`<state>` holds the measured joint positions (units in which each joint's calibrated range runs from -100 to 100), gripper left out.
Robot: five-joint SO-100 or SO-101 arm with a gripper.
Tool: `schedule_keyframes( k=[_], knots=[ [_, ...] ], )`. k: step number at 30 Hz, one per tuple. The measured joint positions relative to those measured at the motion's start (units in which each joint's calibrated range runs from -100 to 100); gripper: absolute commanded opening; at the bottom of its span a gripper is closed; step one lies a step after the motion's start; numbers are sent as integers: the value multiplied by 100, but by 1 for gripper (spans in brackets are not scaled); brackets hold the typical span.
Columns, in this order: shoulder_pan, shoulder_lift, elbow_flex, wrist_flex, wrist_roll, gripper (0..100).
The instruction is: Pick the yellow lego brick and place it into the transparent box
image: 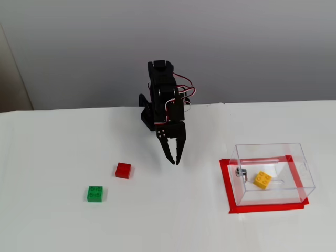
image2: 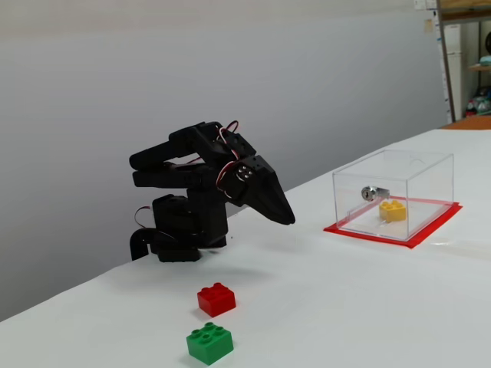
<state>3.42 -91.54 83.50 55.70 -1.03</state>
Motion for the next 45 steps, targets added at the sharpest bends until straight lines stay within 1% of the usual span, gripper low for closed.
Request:
schedule_keyframes(
  k=[9, 15, 21, 45],
  knots=[
    [75, -693, 786, 9, 64, 1],
    [21, -761, 1086, 0, 337, 1],
    [21, -761, 1359, 0, 352, 1],
    [21, -761, 1395, 0, 352, 1]
  ],
)
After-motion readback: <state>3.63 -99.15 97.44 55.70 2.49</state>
